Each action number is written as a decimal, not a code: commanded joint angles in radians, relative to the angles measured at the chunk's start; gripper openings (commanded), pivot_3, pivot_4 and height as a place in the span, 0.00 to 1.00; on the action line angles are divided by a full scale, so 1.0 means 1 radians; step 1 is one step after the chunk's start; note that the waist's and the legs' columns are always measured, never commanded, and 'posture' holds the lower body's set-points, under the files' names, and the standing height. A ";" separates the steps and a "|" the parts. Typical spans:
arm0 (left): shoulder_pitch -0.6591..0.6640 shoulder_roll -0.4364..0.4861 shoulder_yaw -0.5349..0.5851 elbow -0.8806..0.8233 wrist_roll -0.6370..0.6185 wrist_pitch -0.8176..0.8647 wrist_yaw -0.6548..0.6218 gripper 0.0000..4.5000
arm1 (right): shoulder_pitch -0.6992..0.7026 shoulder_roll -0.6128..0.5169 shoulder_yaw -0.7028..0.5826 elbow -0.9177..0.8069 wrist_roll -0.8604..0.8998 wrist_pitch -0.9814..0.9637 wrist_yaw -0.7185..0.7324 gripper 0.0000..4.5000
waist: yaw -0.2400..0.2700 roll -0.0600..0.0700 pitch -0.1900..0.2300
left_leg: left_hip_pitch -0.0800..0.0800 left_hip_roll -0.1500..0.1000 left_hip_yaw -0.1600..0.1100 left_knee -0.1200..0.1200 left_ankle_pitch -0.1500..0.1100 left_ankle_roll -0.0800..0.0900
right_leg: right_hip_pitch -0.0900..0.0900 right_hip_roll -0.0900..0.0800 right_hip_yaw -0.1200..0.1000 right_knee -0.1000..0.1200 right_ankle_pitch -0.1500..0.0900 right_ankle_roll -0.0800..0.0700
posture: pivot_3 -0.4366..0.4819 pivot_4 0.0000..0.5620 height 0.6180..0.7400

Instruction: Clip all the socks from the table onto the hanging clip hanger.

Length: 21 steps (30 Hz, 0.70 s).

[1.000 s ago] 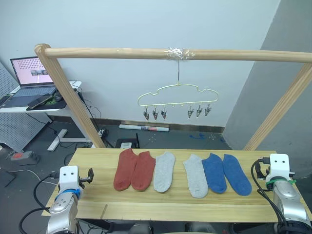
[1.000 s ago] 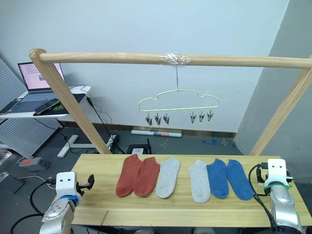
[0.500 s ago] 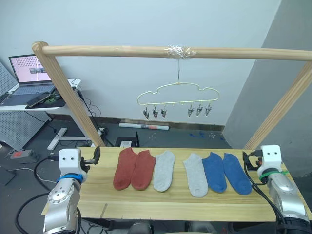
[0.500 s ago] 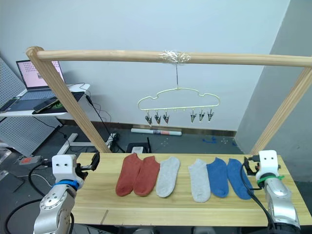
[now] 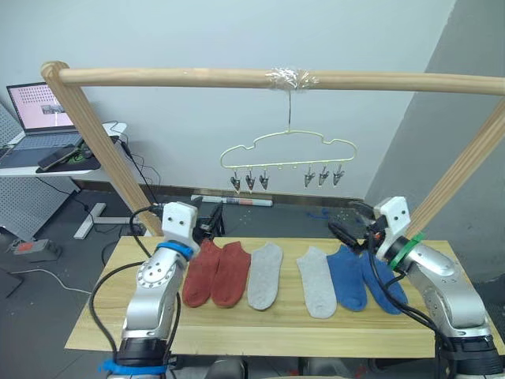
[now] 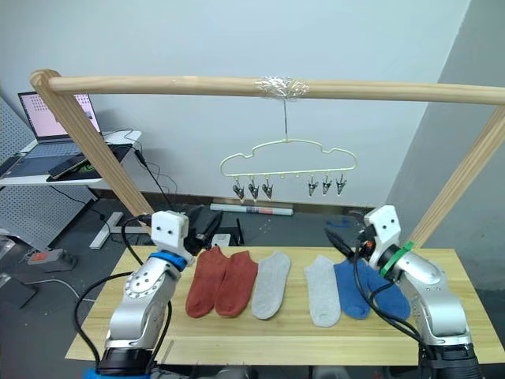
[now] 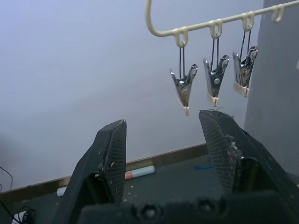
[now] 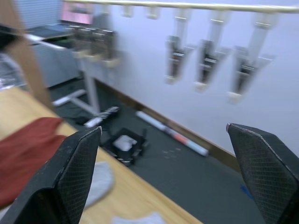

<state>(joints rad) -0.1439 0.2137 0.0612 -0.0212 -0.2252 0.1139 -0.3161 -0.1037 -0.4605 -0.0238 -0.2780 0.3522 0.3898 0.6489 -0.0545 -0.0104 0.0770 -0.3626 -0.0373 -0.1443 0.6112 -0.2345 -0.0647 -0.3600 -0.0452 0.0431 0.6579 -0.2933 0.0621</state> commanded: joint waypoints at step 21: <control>-0.294 -0.112 0.010 0.351 0.059 -0.233 0.075 0.60 | -0.156 0.031 0.049 -0.158 0.090 0.122 -0.007 1.00 | -0.034 -0.007 0.027 | -0.003 0.000 0.000 0.000 0.000 0.000 | -0.003 0.000 0.000 -0.001 0.001 0.001 | 0.27 0.15 1.00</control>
<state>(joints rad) -0.4055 0.1062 0.0572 0.3343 -0.1748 -0.0805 -0.2490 -0.2335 -0.4248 0.0439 -0.3916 0.4196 0.5102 0.6477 -0.0882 -0.0172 0.1042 -0.3665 -0.0374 -0.1446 0.6112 -0.2346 -0.0647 -0.3638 -0.0452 0.0432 0.6571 -0.2927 0.0636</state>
